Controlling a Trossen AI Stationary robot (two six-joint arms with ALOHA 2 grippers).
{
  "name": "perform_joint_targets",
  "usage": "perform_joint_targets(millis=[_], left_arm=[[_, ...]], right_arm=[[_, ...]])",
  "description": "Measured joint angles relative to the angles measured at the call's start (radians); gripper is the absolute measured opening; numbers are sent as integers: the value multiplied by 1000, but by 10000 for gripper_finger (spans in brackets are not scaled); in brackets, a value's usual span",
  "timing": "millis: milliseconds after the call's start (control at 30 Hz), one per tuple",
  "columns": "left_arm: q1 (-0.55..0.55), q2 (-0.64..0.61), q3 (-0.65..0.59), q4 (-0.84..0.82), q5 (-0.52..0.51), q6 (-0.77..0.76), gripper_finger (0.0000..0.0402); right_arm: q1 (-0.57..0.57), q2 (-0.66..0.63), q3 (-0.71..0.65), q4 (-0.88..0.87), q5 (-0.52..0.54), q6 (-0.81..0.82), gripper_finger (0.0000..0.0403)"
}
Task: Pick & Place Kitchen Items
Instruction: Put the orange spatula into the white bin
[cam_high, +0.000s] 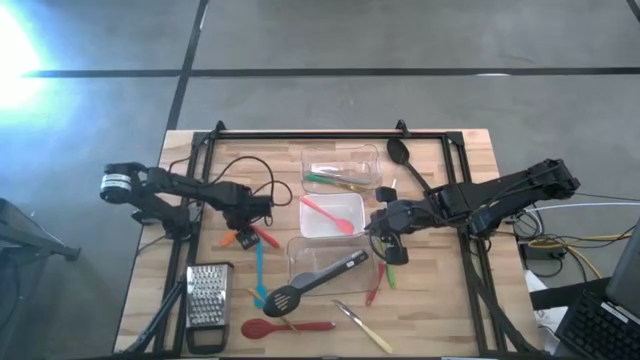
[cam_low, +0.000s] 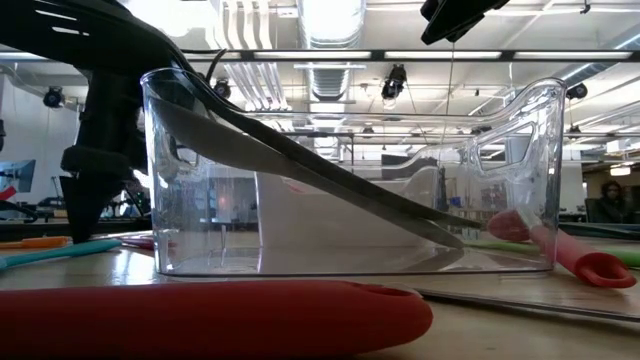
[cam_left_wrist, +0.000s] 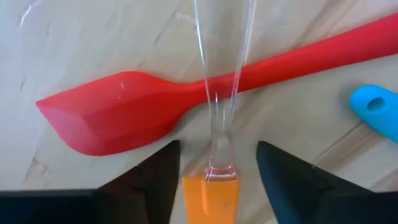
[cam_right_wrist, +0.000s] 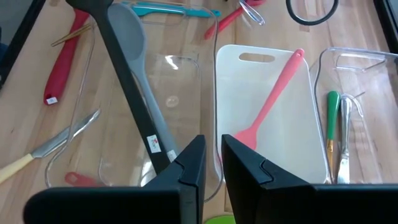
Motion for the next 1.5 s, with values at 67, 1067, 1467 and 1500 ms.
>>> perform_joint_targets(millis=[67,1067,1467,1500], left_arm=[[0,-3,-2,4,0,-6,178],[-2,-53,41,-46,53,-53,30],[-1,-203,152,-163,-45,-28,30],[-1,-219,167,-164,-67,-28,30]], right_arm=[[0,0,0,0,0,0,44],[0,0,0,-3,0,-8,44],[-1,0,0,1,-1,27,43],[-1,0,0,4,0,33,44]])
